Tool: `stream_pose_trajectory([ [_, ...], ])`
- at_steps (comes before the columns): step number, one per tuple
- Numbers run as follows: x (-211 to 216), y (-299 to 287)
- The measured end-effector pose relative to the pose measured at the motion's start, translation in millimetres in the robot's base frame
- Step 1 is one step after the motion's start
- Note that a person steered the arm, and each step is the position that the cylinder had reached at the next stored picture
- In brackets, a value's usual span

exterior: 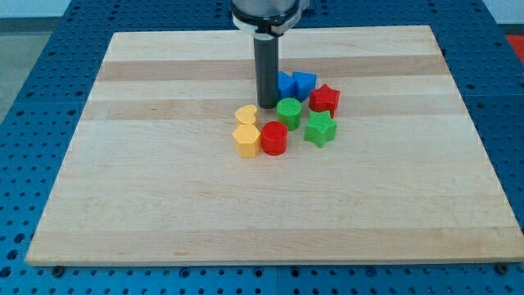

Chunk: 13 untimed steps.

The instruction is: Move the green blocks towards the center right of the board

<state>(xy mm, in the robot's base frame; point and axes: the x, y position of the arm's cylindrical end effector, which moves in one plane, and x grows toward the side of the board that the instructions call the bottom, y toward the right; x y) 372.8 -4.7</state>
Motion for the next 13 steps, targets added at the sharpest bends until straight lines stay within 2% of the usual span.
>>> stream_pose_trajectory([
  [3, -2.0, 11.4],
  [11, 69.2, 5.9],
  [13, 69.1, 57.0],
])
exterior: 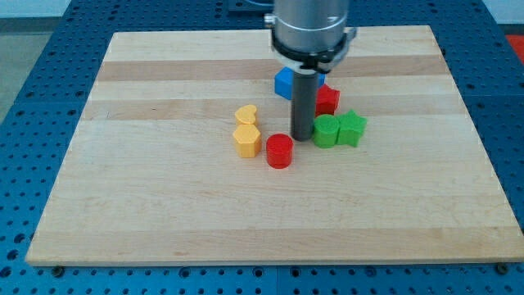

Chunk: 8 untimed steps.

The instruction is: Move the green blocks towards the center right of the board

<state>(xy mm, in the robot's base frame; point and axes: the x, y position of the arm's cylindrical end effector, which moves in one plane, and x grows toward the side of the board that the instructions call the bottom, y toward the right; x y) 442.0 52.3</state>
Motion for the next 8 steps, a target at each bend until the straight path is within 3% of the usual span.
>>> stream_pose_trajectory([
  [4, -10.7, 69.9],
  [8, -82.3, 90.8],
])
